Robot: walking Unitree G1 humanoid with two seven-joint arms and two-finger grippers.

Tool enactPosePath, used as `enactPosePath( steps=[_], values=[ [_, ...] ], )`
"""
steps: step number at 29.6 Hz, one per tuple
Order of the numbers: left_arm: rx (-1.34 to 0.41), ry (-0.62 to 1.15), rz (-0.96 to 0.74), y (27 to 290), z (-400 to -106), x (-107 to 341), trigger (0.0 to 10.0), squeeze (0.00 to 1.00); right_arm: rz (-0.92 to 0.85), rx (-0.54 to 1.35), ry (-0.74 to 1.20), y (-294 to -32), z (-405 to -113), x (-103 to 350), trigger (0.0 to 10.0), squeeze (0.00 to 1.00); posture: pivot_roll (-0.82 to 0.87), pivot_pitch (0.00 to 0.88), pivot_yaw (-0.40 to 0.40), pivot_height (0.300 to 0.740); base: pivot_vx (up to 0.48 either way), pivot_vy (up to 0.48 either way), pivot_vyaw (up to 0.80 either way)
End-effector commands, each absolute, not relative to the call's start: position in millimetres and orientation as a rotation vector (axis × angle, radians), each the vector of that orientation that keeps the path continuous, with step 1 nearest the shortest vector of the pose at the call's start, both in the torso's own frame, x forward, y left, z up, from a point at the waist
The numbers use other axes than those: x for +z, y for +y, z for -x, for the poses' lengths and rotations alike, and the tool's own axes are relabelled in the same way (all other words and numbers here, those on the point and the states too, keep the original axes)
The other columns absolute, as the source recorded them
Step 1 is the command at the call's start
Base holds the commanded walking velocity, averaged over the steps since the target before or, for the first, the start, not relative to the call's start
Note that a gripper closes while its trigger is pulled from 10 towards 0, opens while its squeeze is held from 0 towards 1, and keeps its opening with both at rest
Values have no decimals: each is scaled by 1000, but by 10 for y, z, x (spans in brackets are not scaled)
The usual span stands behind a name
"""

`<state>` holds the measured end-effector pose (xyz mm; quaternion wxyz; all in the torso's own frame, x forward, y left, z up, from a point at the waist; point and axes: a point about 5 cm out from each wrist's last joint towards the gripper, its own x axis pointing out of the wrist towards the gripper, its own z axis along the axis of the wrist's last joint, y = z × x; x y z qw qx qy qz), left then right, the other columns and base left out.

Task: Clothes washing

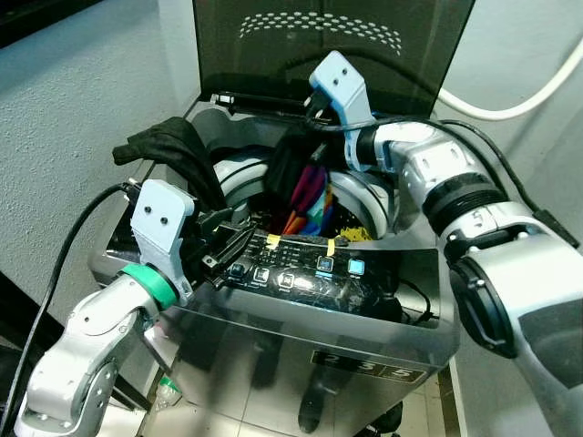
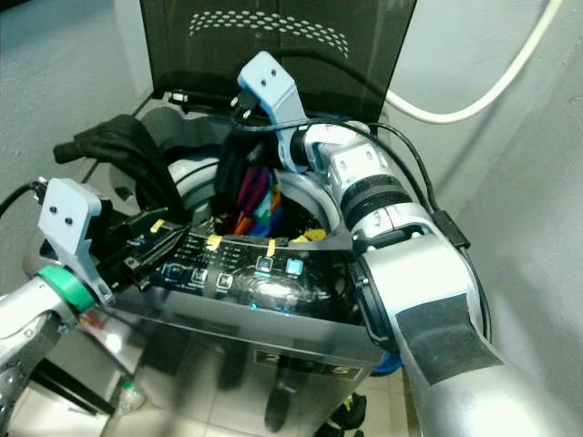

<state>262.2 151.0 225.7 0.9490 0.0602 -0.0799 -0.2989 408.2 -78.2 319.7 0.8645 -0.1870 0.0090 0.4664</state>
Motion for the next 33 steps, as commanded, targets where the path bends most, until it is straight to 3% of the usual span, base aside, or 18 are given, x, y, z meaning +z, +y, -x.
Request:
enactPosePath(
  steps=[1,2,6,8,12,20,22,24,33],
  values=[
    [-596,-170,-123,1542,-2626,2291,10000,0,352,1061,-51,-742,-4020,3432,10000,1000,167,40,50,740,0,0,0],
    [-582,-182,-115,1554,-2637,2314,10000,0,320,1094,-84,-735,-3994,3515,10000,0,167,40,50,740,0,0,0],
    [-525,-219,-104,1612,-2674,2383,10000,0,210,1114,-172,-750,-3951,3739,10000,0,166,39,55,740,0,0,0],
    [-359,-283,-99,1772,-2781,2501,10000,0,27,1023,-281,-872,-3957,3953,10000,0,163,30,54,740,0,0,0],
    [-219,-318,-97,1913,-2858,2580,10000,0,-76,922,-335,-1017,-3992,3982,10000,0,164,18,45,740,0,0,0],
    [-88,-302,-82,1997,-2938,2541,10000,0,-197,633,-291,-1089,-4081,3113,10000,0,155,2,47,740,0,0,0],
    [-16,-261,-59,2024,-2980,2428,10000,0,-238,418,-313,-1175,-4030,2807,10000,0,141,0,42,740,0,0,0],
    [-4,-245,-46,2018,-2990,2372,10000,0,-272,362,-352,-1218,-3959,2737,10000,0,130,0,35,740,0,0,0],
    [6,-224,-8,1937,-3002,2220,10000,0,-327,349,-366,-1163,-3695,2507,10000,0,113,0,20,740,0,0,0]
  ],
)
